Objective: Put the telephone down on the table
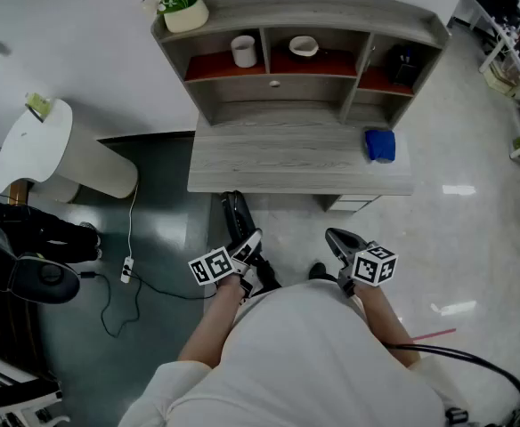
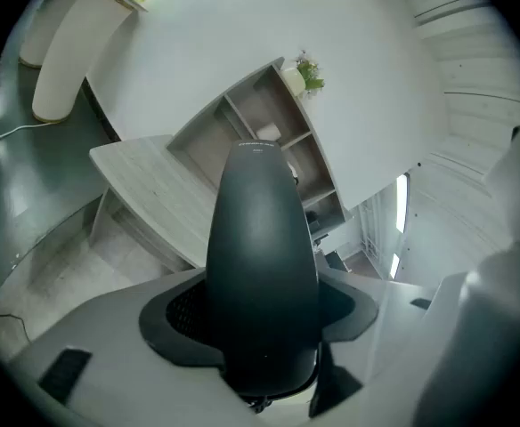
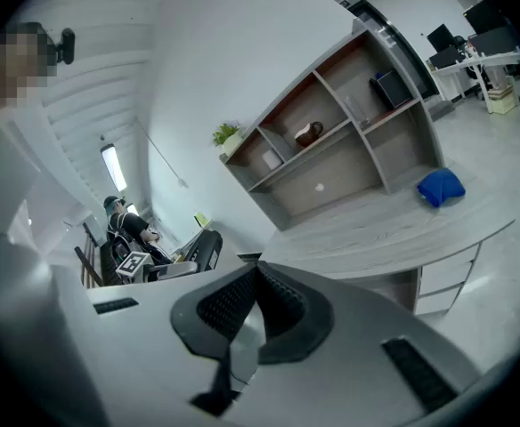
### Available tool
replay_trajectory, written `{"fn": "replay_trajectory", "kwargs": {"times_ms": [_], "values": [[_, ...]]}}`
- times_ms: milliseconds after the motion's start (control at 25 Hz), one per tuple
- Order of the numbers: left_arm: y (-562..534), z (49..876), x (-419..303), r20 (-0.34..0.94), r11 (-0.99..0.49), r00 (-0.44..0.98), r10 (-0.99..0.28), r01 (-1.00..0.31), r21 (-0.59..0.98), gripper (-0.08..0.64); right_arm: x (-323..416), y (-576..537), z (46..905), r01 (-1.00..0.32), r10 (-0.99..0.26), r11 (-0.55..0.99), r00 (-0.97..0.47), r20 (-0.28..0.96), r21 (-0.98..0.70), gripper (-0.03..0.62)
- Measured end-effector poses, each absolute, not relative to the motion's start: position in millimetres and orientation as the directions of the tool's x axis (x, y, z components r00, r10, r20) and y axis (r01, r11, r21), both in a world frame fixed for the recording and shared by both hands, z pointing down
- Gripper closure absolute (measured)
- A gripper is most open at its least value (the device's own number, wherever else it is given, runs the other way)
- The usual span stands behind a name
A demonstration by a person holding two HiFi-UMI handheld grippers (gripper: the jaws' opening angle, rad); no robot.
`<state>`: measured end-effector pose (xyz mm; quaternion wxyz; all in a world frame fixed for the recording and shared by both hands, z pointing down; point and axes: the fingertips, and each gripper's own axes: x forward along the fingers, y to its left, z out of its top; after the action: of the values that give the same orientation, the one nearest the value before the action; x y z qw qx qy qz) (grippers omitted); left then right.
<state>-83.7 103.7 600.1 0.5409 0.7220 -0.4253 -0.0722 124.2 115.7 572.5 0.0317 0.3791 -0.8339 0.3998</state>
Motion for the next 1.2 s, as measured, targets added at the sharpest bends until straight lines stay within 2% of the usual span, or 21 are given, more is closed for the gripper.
{"fn": "replay_trajectory", "kwargs": {"times_ms": [720,1200], "values": [[113.3,602.1,-72.0,0.372,-0.032,0.599,-0.709,-0.554,0.832,0.261,134.8,121.7,575.8,-0.627,-0.572,0.415,-0.743,0.347,-0.659,0.575],[112.8,605.6,-49.0,0.368,0.007,0.546,-0.752,-0.553,0.833,0.261,191.7,128.2,584.9,-0.596,-0.574,0.387,-0.753,0.322,-0.703,0.574]]}}
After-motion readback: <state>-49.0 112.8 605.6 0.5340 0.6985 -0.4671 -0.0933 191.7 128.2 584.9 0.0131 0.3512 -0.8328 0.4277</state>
